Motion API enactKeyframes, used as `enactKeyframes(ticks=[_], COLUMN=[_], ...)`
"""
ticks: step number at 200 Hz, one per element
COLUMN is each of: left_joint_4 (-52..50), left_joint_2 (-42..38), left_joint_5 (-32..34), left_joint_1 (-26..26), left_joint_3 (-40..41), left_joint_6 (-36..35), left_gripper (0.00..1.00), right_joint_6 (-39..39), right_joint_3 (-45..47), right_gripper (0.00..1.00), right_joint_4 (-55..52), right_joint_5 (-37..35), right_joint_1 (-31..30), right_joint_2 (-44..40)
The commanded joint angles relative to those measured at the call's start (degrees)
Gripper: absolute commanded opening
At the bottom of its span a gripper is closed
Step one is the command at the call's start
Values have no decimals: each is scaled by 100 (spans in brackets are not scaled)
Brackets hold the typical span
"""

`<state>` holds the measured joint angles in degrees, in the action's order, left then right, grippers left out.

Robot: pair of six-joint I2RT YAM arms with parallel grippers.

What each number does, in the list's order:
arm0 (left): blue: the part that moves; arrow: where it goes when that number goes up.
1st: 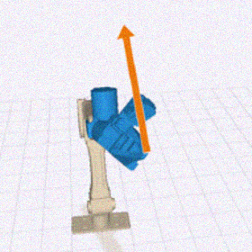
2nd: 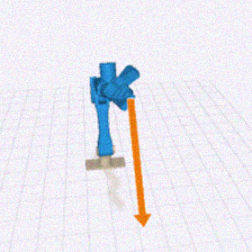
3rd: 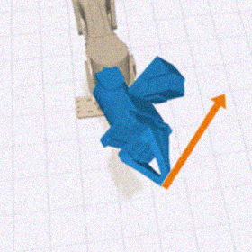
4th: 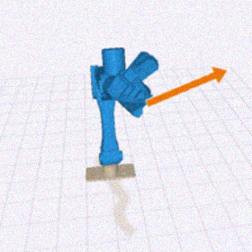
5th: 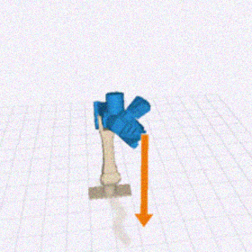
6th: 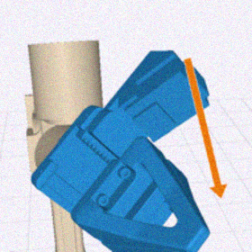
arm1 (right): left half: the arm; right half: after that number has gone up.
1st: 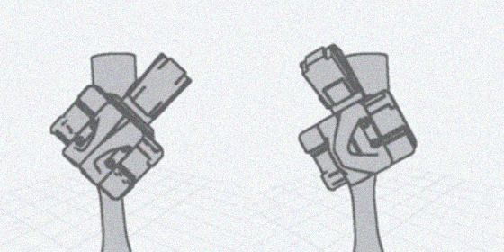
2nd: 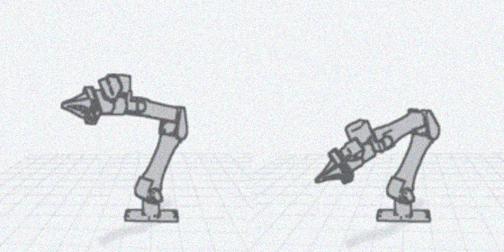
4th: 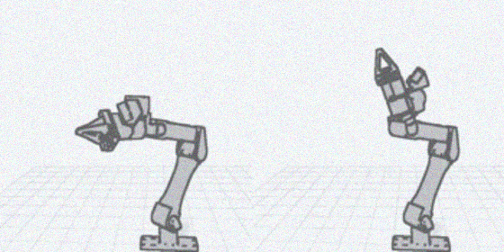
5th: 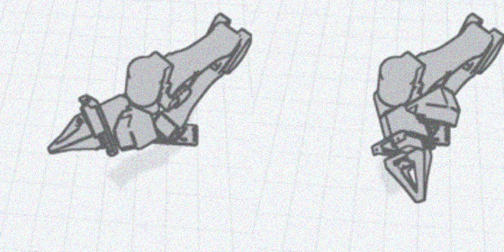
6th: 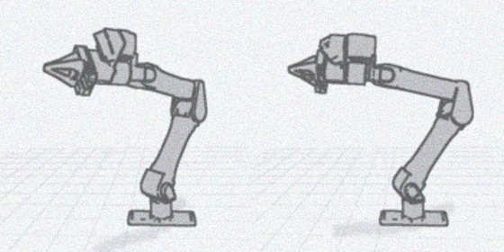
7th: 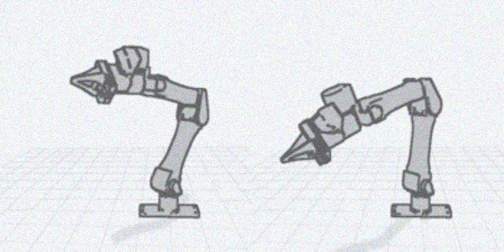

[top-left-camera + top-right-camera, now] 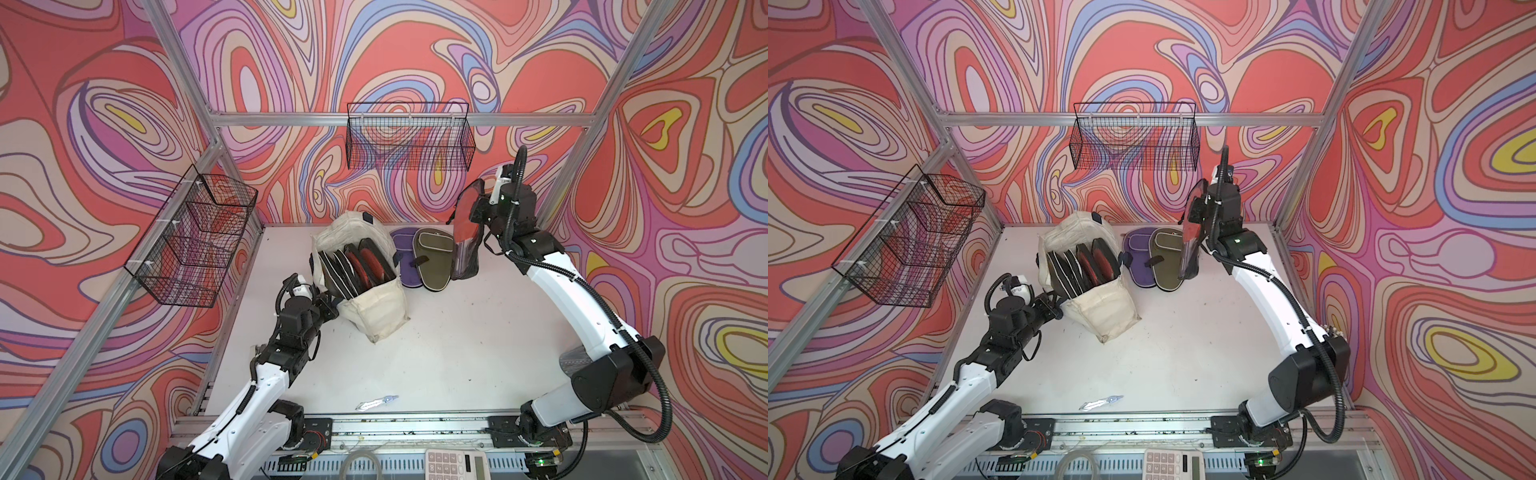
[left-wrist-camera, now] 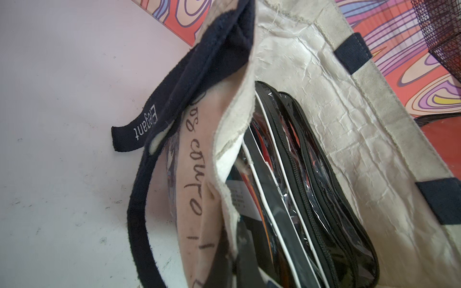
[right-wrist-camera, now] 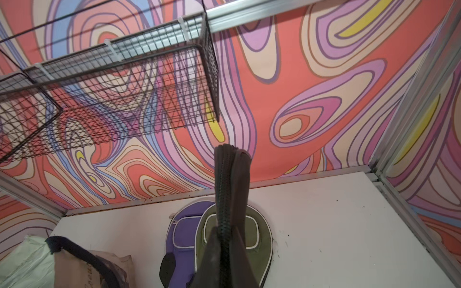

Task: Remove the ping pong set from the canvas bag
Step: Place the ping pong set at the center of the board.

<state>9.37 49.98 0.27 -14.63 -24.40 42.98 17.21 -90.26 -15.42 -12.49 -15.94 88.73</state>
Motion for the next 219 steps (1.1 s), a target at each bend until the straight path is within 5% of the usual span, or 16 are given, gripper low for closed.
enactKeyframes(ticks=[1,156,219], left_joint_4=[-412,-426,-379], left_joint_2=[-75,-67,12], left_joint_5=[33,46,34], left_joint_1=[-36,-37,-36], left_joint_3=[-89,-154,-170], left_joint_6=[-88,-88,-89], left_gripper=[0,0,0], right_joint_6=[398,2854,3686], right_joint_3=[169,1232,1319], right_gripper=[0,0,0], right_joint_4=[1023,4183,4924], right_joint_5=[666,3429,3899], right_joint_1=[280,1512,1768], right_joint_2=[111,1583,2244])
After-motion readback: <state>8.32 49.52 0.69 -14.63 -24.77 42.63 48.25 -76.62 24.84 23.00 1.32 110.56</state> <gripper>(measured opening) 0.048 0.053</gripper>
